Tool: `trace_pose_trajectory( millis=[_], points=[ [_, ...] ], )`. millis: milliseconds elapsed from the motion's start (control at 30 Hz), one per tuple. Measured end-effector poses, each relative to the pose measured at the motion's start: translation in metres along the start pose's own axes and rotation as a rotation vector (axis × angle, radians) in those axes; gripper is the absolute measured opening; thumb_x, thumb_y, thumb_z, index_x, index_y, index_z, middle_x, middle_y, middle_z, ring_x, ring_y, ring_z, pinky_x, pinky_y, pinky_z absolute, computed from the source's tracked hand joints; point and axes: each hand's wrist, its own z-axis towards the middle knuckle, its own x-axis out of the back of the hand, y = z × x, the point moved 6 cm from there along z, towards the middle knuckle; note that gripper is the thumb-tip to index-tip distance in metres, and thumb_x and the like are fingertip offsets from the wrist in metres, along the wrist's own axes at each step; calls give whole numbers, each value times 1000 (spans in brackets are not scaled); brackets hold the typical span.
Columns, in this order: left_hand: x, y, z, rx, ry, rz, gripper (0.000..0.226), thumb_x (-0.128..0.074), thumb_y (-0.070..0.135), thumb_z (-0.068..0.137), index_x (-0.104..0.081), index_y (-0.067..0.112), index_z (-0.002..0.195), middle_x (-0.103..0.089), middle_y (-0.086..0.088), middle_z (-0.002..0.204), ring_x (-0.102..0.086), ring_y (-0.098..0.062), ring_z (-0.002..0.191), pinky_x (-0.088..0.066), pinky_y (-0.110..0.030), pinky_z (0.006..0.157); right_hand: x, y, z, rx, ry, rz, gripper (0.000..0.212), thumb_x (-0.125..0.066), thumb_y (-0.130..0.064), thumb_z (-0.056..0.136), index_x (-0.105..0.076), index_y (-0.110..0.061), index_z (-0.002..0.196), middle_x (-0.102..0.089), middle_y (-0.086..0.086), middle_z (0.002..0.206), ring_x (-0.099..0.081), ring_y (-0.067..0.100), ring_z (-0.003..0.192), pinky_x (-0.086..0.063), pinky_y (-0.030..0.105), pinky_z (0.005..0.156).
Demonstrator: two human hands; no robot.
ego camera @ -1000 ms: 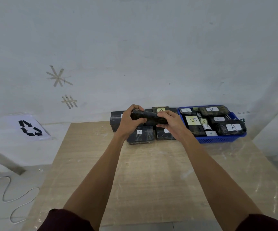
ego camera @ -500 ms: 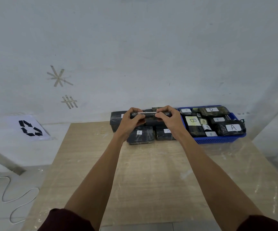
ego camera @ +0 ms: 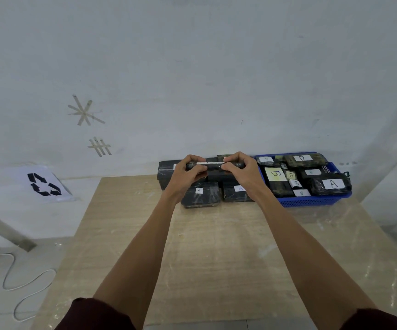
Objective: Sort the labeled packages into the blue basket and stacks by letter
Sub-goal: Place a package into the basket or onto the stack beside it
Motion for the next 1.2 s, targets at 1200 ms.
trace_pose_trajectory(
  millis=[1200],
  points=[
    [-27, 15, -4, -6, -249, -152, 25, -51, 3, 102, -70, 1, 119, -67, -24, 114, -67, -22, 84, -60, -33, 85, -19, 36, 9, 76, -216, -649, 33, -60, 0, 94, -55, -14, 124, -65, 11, 107, -56, 33, 107, -48, 54, 93]
  ],
)
